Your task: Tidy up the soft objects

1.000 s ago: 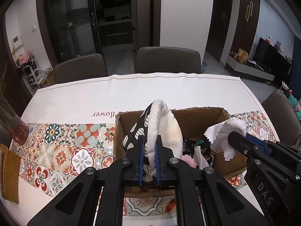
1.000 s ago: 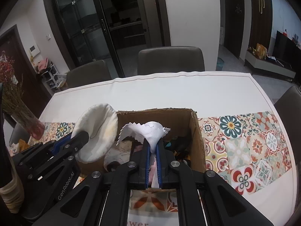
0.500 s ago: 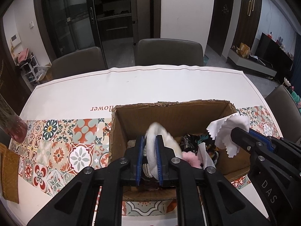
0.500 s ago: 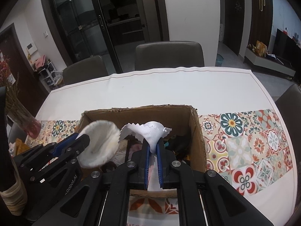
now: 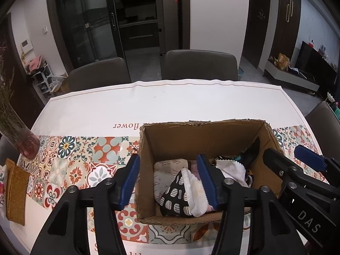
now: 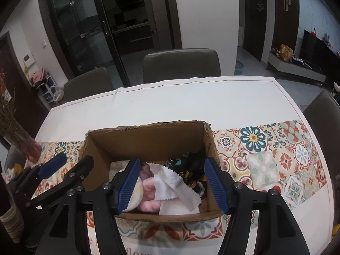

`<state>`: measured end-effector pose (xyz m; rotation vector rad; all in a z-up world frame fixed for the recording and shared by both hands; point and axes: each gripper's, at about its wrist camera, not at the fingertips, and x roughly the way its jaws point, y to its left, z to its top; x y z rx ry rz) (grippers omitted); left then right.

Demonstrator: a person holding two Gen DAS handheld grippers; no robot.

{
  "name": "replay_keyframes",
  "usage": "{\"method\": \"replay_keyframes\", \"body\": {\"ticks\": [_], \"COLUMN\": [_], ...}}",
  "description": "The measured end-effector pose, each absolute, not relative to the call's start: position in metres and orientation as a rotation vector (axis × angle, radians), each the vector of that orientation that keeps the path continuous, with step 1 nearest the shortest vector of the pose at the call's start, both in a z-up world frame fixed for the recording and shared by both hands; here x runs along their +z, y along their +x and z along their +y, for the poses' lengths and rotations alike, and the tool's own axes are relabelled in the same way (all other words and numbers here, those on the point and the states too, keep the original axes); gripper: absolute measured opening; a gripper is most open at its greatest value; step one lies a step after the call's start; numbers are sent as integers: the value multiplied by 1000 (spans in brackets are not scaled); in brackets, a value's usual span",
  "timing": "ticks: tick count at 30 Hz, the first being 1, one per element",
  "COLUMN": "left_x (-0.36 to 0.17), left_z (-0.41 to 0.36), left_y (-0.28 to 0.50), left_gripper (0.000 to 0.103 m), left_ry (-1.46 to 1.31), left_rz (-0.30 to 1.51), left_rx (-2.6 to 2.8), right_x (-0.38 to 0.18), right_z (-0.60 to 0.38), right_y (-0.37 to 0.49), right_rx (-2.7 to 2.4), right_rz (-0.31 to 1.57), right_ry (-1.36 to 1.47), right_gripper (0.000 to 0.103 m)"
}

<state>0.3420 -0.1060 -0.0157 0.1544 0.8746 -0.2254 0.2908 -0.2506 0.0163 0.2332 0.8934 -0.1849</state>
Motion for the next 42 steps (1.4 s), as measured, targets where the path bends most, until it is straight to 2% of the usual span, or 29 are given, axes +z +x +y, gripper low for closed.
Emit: {"method": "replay_keyframes", "body": {"ticks": [3, 8, 10, 14, 26, 42], "left_x": [-10, 0, 4, 14, 34, 41], "left_z": [-103, -98, -94, -87, -72, -66], "left_y": [337, 328, 323, 311, 280, 249], "left_gripper": [67, 84, 87, 92, 99, 102], "left_ry": [154, 148, 147, 140, 121, 130], "left_rz": [846, 819, 805, 775, 728, 704], "left_rx": [-197, -160, -138, -99, -48, -13], "right_x": [18, 25, 30, 38, 59, 61], "right_z": [-253, -253, -253, -251, -245, -246], "right_y": [289, 281, 276, 266, 235, 207], "right_rx": [-199, -222, -230, -253, -277, -291], "right_rz": [897, 889, 882, 861, 821, 821], "right_ry": [244, 229, 227, 212, 202, 218], "right_gripper": [71, 71, 71, 79, 83, 83]}}
